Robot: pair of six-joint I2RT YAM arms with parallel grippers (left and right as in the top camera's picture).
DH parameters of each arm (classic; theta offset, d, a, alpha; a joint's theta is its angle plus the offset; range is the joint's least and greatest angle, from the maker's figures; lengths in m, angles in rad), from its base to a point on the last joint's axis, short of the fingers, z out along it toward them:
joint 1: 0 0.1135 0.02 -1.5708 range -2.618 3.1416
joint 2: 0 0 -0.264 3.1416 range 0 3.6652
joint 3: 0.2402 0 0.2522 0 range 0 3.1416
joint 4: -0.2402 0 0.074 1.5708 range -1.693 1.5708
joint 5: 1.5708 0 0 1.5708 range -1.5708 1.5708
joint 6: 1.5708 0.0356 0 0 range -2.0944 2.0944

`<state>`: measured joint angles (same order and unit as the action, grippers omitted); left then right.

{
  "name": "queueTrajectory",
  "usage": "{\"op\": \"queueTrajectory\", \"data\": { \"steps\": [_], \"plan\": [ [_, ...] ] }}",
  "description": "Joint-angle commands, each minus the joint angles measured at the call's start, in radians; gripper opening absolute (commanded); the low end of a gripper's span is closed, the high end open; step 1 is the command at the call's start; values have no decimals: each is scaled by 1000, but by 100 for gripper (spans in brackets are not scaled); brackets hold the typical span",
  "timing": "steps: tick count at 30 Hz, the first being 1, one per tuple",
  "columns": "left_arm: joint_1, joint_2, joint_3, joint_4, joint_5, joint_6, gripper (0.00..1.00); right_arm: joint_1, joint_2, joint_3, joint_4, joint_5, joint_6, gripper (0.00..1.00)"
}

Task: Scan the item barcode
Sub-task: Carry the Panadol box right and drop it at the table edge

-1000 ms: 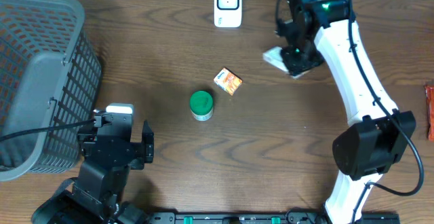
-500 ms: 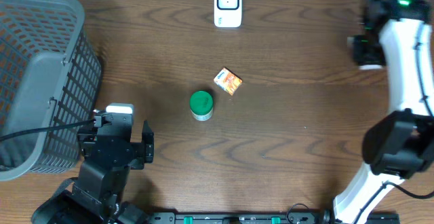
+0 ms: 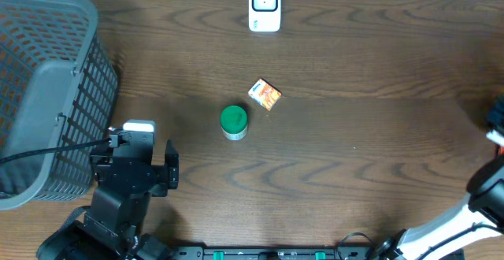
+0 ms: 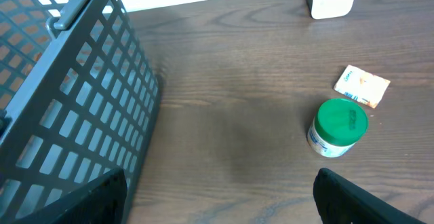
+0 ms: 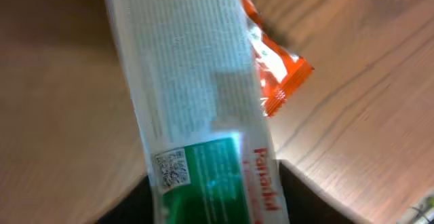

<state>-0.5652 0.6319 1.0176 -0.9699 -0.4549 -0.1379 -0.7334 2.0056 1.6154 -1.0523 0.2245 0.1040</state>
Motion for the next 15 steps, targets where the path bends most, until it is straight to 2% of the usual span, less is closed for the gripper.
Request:
{"op": "queueTrajectory", "data": {
  "steps": [1,4,10,15],
  "plan": [
    [-3,-4,-2,-2,-10,-6,88,-48,3,-7,14,-136,15,81],
    [-3,-4,-2,-2,-10,-6,88,-79,3,58,-34,-222,15,99],
    [-3,-4,-2,-2,-10,-6,88,-49,-18,330,-223,-336,73,99],
    [-3,-4,-2,-2,-10,-6,88,73,-88,448,-285,-455,91,99]
  ]
}}
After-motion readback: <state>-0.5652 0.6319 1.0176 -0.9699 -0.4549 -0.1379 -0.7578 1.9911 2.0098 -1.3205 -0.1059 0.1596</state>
